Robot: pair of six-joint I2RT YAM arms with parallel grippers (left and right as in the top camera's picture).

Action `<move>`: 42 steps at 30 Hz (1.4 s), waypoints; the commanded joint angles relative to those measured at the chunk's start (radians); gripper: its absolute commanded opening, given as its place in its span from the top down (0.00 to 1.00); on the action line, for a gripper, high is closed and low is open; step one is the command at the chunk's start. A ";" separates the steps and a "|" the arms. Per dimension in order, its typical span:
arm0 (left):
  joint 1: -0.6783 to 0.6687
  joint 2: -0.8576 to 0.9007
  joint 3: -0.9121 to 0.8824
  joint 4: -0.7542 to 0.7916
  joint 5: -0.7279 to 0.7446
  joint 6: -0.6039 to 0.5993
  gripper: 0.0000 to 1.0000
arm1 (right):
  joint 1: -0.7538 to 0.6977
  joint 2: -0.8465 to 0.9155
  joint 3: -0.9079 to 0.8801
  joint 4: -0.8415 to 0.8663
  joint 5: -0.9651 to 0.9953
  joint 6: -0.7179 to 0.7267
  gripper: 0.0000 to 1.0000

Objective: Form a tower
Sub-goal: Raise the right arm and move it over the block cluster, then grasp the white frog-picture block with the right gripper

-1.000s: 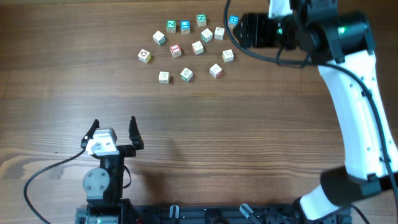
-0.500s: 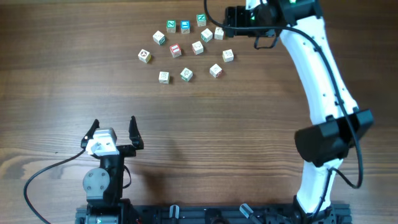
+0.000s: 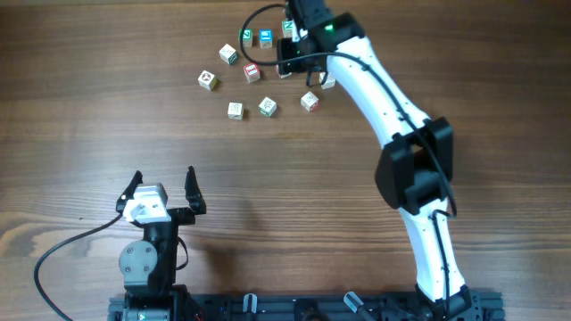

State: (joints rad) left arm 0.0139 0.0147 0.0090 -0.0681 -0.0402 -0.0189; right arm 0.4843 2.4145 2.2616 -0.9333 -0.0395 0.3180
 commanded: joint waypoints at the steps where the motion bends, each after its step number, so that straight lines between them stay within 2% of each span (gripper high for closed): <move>1: 0.006 -0.005 -0.003 0.000 -0.013 0.019 0.00 | 0.044 0.075 0.003 0.024 0.018 0.023 0.14; 5: 0.006 -0.005 -0.003 0.000 -0.013 0.019 0.00 | 0.063 0.132 0.003 0.111 0.160 0.021 0.01; 11: 0.006 -0.005 -0.003 0.000 -0.013 0.019 0.00 | 0.037 0.186 0.003 0.233 0.196 -0.136 0.01; 14: 0.006 -0.005 -0.003 0.000 -0.013 0.019 0.00 | 0.026 0.210 0.003 0.274 0.163 -0.136 0.12; 17: 0.006 -0.005 -0.003 0.000 -0.013 0.019 0.00 | 0.018 0.214 0.003 0.309 0.151 -0.136 0.34; 21: 0.006 -0.005 -0.003 0.000 -0.013 0.019 0.00 | 0.013 0.214 0.003 0.319 0.151 -0.135 0.50; 27: 0.006 -0.005 -0.003 0.000 -0.013 0.019 0.00 | 0.013 0.213 0.003 0.286 0.151 -0.135 0.69; 32: 0.006 -0.005 -0.003 0.000 -0.013 0.019 0.00 | 0.013 0.171 0.004 0.278 0.151 -0.135 0.73; 36: 0.006 -0.005 -0.003 0.000 -0.013 0.019 0.00 | 0.013 0.043 0.005 0.258 0.151 -0.135 0.74; 42: 0.006 -0.005 -0.003 0.000 -0.013 0.019 0.00 | 0.013 -0.203 0.005 0.074 0.151 -0.135 0.75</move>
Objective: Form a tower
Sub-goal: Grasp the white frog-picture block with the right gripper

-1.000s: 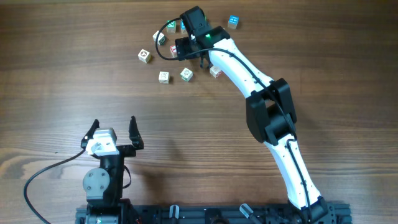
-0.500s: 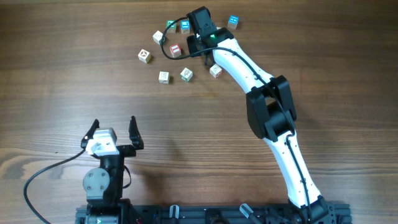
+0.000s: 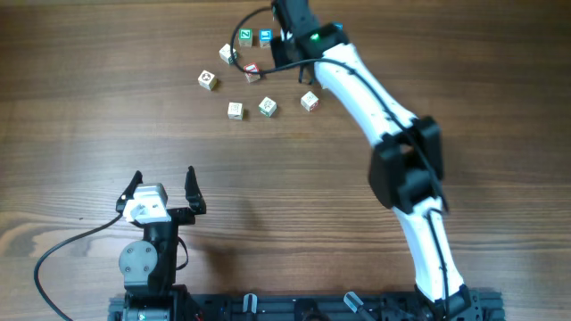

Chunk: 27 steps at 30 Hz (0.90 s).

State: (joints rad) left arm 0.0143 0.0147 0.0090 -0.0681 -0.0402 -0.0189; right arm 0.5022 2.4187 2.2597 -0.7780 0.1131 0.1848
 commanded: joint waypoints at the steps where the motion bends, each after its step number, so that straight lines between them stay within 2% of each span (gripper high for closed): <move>1: 0.005 -0.005 -0.003 0.000 -0.013 0.019 0.00 | -0.005 -0.262 0.006 -0.150 -0.003 0.001 0.75; 2: 0.005 -0.005 -0.003 0.000 -0.013 0.019 0.00 | -0.005 -0.297 0.006 -0.195 -0.006 0.001 0.75; 4: 0.005 -0.005 -0.003 0.000 -0.013 0.019 0.00 | -0.005 -0.396 0.006 -0.394 -0.067 0.003 0.75; 9: 0.005 -0.005 -0.003 0.000 -0.013 0.019 0.00 | -0.005 -0.412 -0.006 -0.678 -0.116 0.080 0.74; 11: 0.005 -0.005 -0.003 0.000 -0.013 0.019 0.00 | -0.004 -0.412 -0.073 -0.725 -0.124 0.118 0.73; 14: 0.005 -0.005 -0.003 0.000 -0.013 0.019 0.00 | 0.001 -0.412 -0.196 -0.694 -0.190 0.137 0.73; 15: 0.005 -0.005 -0.003 0.000 -0.013 0.019 0.00 | 0.003 -0.412 -0.264 -0.660 -0.226 0.138 0.70; 21: 0.005 -0.005 -0.003 0.000 -0.013 0.019 0.00 | 0.014 -0.412 -0.661 -0.349 -0.318 0.245 0.70; 27: 0.005 -0.005 -0.003 0.000 -0.013 0.019 0.00 | 0.043 -0.412 -0.878 -0.117 -0.328 0.269 0.70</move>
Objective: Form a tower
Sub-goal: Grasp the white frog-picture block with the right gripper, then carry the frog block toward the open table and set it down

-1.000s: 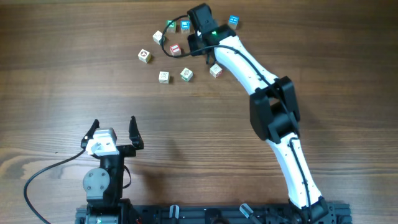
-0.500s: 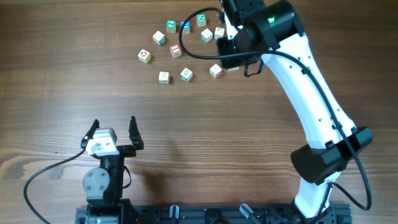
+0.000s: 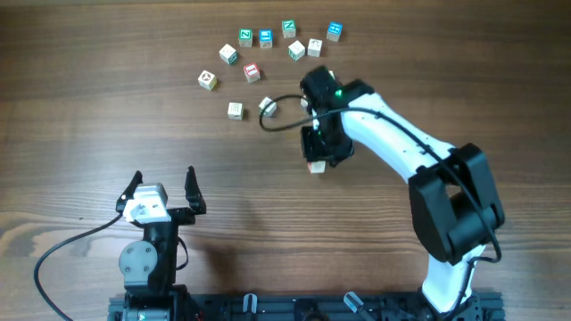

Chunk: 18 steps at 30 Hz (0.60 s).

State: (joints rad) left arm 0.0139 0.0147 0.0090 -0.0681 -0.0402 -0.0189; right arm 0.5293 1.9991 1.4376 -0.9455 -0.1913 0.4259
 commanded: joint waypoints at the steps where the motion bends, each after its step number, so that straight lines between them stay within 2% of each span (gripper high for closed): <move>1: 0.006 -0.005 -0.003 0.000 -0.013 0.019 0.00 | 0.018 0.008 -0.074 0.072 -0.024 0.030 0.68; 10: 0.006 -0.005 -0.003 0.000 -0.013 0.019 0.00 | 0.018 0.008 -0.098 0.111 0.126 0.049 0.62; 12: 0.006 -0.005 -0.003 0.000 -0.013 0.019 0.00 | 0.018 0.008 -0.098 0.109 0.132 0.048 0.55; 14: 0.006 -0.005 -0.003 0.000 -0.013 0.019 0.00 | 0.018 0.008 -0.098 0.110 0.132 0.048 0.37; 15: 0.006 -0.005 -0.003 0.000 -0.013 0.019 0.00 | 0.018 0.008 -0.098 0.110 0.131 0.048 0.32; 17: 0.006 -0.005 -0.003 0.000 -0.013 0.019 0.00 | 0.019 0.008 -0.098 0.094 0.118 0.049 0.32; 18: 0.006 -0.005 -0.003 0.000 -0.013 0.019 0.00 | 0.020 0.008 -0.098 0.081 0.091 0.048 0.37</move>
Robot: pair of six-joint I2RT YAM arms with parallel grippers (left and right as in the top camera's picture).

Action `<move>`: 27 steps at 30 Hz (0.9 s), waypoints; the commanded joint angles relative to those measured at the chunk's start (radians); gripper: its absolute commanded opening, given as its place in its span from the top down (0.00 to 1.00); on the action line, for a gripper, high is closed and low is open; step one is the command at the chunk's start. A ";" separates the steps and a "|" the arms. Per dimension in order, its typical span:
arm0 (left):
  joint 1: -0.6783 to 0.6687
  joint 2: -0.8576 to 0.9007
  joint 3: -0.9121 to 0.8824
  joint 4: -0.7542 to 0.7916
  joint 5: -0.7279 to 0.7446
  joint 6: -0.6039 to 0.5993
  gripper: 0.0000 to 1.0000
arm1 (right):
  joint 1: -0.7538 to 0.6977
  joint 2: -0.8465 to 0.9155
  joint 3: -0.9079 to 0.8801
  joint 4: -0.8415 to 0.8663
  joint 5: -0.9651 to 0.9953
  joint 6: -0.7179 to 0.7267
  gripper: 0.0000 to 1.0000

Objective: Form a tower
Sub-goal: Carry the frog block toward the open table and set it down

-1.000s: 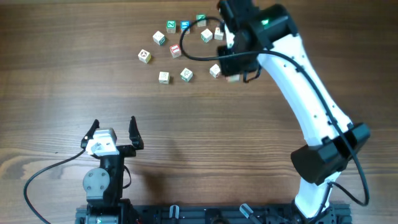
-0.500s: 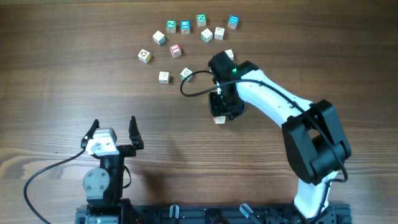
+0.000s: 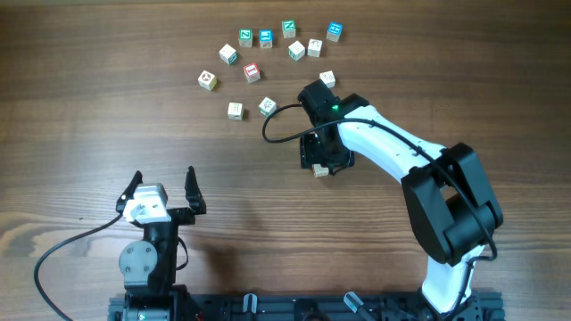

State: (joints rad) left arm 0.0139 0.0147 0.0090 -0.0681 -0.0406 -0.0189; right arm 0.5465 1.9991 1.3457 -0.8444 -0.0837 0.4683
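My right gripper is low over the middle of the table, pointing toward the near side. A small pale wooden block shows at its fingertips, and the fingers seem shut on it. The other letter blocks lie scattered at the far side, among them a red one, a green one, a blue one and a pale one just beyond the right wrist. My left gripper rests open near the front left with nothing between its fingers.
Two blocks lie nearest the right gripper, to its far left. A black cable loops from the right wrist. The bare wooden table stretches to both sides. A black rail runs along the near edge.
The right gripper has shifted slightly nearer and to the right with the block at its tips. The pale block beyond the wrist now shows. The left arm has not moved.
The right gripper was first among the far blocks, near the cluster's right side, then a little further left and back. Later it was over the table's middle with a pale block at its tips, and it stays there now. The left gripper rested open throughout.
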 commanded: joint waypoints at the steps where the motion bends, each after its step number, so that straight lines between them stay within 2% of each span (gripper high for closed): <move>1: 0.006 -0.005 -0.003 0.000 -0.013 0.019 0.00 | 0.003 0.008 -0.006 -0.029 -0.030 0.006 0.43; 3: 0.006 -0.005 -0.003 0.000 -0.013 0.019 0.00 | 0.003 0.008 -0.006 -0.049 -0.029 0.005 0.63; 4: 0.006 -0.005 -0.003 0.000 -0.013 0.019 0.00 | 0.003 0.008 -0.006 -0.053 -0.028 0.003 0.65; 10: 0.006 -0.005 -0.003 0.000 -0.013 0.019 0.01 | 0.003 0.008 -0.006 -0.072 -0.006 0.002 0.64; 11: 0.006 -0.005 -0.003 0.000 -0.013 0.019 0.00 | 0.003 0.008 -0.006 -0.073 -0.005 0.003 0.61; 12: 0.006 -0.005 -0.003 0.000 -0.013 0.019 0.00 | 0.003 0.008 -0.006 -0.073 -0.006 0.002 0.50; 14: 0.006 -0.005 -0.003 0.000 -0.013 0.019 0.00 | 0.003 0.008 -0.006 -0.073 -0.006 0.003 0.43; 16: 0.006 -0.005 -0.003 0.000 -0.013 0.019 0.00 | 0.003 0.008 -0.006 -0.076 -0.006 0.003 0.48; 20: 0.006 -0.005 -0.003 0.000 -0.013 0.019 0.00 | 0.003 0.008 -0.006 -0.089 -0.006 0.002 0.66; 21: 0.006 -0.005 -0.003 0.000 -0.013 0.019 0.00 | 0.003 0.008 -0.006 -0.091 -0.006 0.002 0.65; 23: 0.006 -0.005 -0.003 0.000 -0.013 0.019 0.00 | 0.003 0.008 -0.006 -0.090 -0.005 0.002 0.57; 25: 0.006 -0.005 -0.003 0.000 -0.013 0.019 0.00 | 0.003 0.008 -0.006 -0.086 0.002 0.002 0.32; 26: 0.006 -0.005 -0.003 0.000 -0.013 0.019 0.00 | 0.003 0.008 -0.006 -0.074 0.002 -0.013 0.13; 27: 0.006 -0.005 -0.003 0.000 -0.013 0.019 0.00 | 0.003 0.008 -0.006 -0.049 0.003 -0.068 0.00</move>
State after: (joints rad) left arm 0.0139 0.0147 0.0090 -0.0681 -0.0402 -0.0189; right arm 0.5465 1.9991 1.3449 -0.9237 -0.0959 0.4648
